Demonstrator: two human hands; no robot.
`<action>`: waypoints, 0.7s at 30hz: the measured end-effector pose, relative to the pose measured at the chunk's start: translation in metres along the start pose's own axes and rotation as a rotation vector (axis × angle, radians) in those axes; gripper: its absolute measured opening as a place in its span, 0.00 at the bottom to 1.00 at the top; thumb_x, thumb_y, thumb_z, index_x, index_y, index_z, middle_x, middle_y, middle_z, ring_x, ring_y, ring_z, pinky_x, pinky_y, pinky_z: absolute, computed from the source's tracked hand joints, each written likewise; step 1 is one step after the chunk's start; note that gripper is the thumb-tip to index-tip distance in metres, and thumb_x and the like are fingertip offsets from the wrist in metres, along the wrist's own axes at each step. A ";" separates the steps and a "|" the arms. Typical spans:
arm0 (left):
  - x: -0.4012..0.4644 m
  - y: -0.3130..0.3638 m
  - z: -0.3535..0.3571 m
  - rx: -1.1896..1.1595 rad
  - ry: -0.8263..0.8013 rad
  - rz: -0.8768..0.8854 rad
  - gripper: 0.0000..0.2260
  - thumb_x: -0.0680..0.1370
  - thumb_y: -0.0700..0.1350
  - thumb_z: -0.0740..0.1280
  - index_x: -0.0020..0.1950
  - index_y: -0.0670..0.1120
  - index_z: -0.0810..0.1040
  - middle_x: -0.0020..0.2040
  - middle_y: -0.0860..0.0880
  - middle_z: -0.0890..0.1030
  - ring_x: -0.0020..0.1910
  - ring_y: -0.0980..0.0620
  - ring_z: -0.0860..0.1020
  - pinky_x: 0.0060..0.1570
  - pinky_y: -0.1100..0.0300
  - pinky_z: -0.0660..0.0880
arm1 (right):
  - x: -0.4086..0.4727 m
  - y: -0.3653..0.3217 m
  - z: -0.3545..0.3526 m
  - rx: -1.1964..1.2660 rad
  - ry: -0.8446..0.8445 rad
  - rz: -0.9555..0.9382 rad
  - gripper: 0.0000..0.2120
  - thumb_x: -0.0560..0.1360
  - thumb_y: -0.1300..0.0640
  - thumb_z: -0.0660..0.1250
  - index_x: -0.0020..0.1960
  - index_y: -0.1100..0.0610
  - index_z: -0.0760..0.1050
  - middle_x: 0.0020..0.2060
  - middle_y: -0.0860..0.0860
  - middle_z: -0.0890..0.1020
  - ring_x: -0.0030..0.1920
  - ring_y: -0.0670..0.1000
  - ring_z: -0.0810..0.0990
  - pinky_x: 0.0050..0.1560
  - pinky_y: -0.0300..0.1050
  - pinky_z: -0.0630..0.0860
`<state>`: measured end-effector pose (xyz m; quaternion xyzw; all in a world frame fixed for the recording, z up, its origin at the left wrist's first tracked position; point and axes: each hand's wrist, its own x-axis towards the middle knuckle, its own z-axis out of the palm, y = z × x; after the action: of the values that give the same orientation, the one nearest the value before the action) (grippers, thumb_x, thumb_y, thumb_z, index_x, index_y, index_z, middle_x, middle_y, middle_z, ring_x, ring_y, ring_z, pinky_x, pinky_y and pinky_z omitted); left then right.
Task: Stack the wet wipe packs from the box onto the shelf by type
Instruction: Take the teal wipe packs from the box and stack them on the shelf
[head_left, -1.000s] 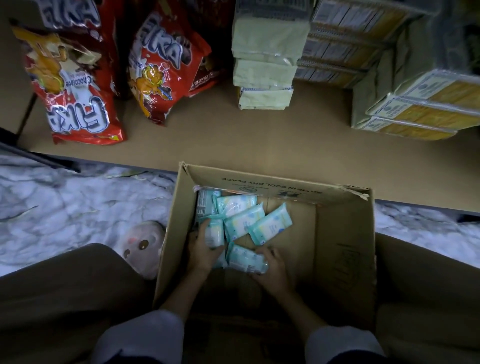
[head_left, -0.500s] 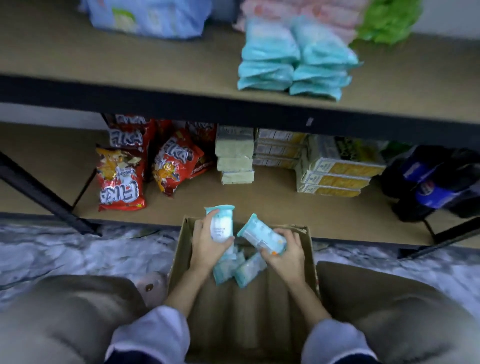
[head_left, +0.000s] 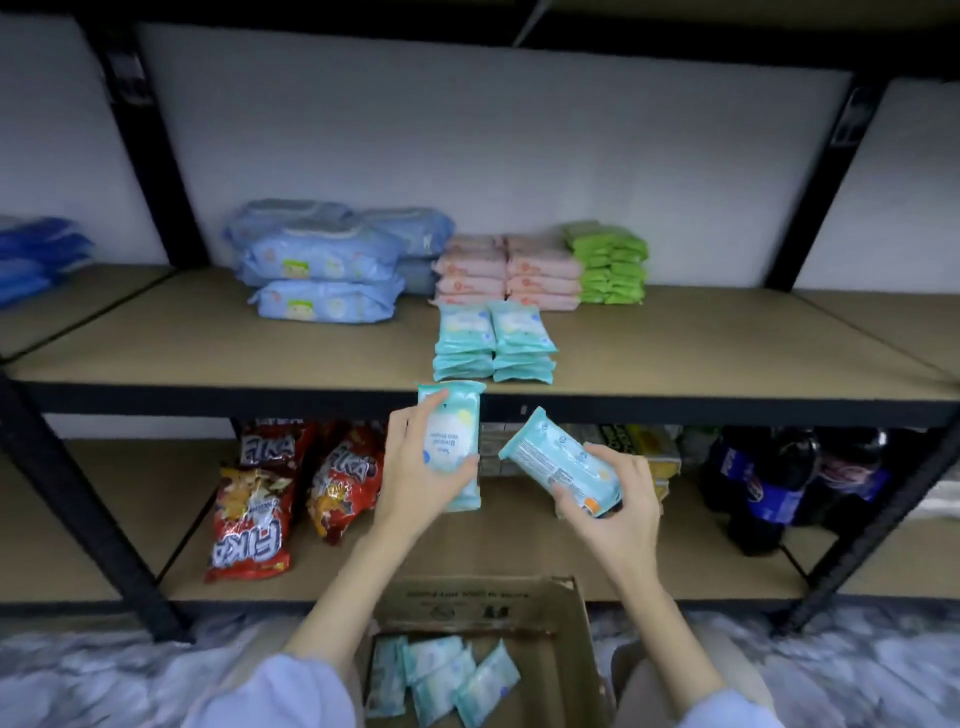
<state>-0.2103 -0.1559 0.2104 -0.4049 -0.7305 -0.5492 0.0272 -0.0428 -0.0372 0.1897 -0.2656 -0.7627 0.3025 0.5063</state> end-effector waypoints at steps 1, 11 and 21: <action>0.009 0.009 -0.004 0.003 0.014 0.036 0.31 0.68 0.41 0.74 0.66 0.57 0.66 0.55 0.51 0.66 0.50 0.59 0.67 0.47 0.79 0.65 | 0.009 -0.006 -0.002 0.005 0.028 -0.026 0.21 0.63 0.56 0.73 0.55 0.58 0.77 0.46 0.53 0.75 0.49 0.34 0.72 0.47 0.22 0.66; 0.106 0.056 -0.017 0.028 0.043 0.046 0.33 0.68 0.45 0.75 0.70 0.52 0.65 0.60 0.53 0.70 0.57 0.57 0.68 0.49 0.74 0.65 | 0.112 -0.046 0.020 0.030 0.187 -0.008 0.21 0.65 0.57 0.76 0.56 0.55 0.76 0.48 0.48 0.73 0.44 0.41 0.73 0.43 0.27 0.67; 0.155 0.044 0.009 0.112 -0.083 -0.198 0.27 0.70 0.51 0.72 0.67 0.48 0.68 0.62 0.43 0.75 0.61 0.43 0.71 0.60 0.53 0.70 | 0.158 -0.045 0.051 0.021 -0.030 0.332 0.22 0.69 0.48 0.73 0.60 0.53 0.72 0.52 0.53 0.71 0.49 0.52 0.73 0.50 0.43 0.68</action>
<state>-0.2826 -0.0583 0.3163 -0.3507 -0.7971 -0.4903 -0.0347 -0.1493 0.0351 0.3039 -0.3781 -0.7127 0.3936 0.4407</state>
